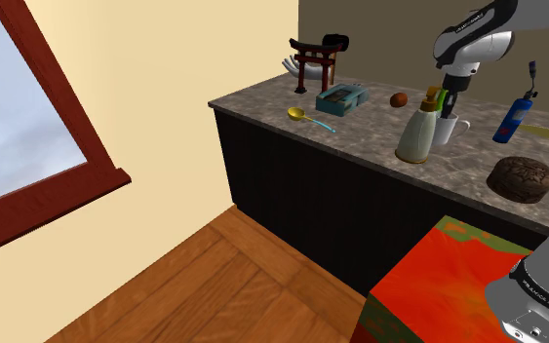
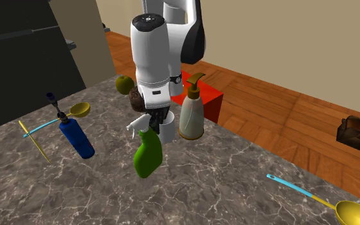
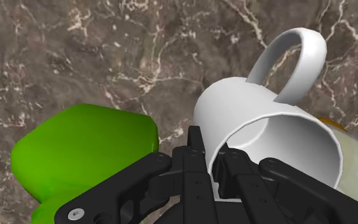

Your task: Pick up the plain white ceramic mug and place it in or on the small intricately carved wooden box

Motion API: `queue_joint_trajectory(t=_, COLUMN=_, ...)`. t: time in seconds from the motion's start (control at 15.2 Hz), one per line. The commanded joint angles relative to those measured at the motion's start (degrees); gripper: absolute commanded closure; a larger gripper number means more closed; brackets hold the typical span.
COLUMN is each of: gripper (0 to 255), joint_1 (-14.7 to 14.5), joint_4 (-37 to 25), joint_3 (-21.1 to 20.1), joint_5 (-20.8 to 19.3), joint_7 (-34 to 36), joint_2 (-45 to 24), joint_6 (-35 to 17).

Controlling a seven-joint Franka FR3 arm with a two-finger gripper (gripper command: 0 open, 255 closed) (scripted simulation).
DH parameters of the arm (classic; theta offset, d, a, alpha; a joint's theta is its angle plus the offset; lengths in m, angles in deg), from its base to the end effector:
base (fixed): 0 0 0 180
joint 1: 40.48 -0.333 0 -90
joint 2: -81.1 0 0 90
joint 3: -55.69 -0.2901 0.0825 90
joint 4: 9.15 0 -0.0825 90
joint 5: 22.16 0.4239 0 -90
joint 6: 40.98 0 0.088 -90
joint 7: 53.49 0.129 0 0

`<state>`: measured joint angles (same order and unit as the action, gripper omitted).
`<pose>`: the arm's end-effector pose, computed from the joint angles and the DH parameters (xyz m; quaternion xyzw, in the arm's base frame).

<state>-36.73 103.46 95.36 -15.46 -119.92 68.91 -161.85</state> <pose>0.4573 -0.4152 0.3193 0.9845 0.1743 -0.0192 0.0036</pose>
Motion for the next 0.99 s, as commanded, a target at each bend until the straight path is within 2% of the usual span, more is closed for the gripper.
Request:
queue_joint_trajectory(t=0.0, gripper=255, joint_1=-0.17, joint_4=-0.78, joint_3=0.19, joint_5=-0.61, joint_7=0.35, joint_2=0.75, joint_6=1.37)
queue_joint_trajectory(t=0.92, gripper=255, joint_1=-0.94, joint_4=-7.76, joint_3=0.84, joint_5=-3.64, joint_7=2.17, joint_2=4.64, joint_6=11.31)
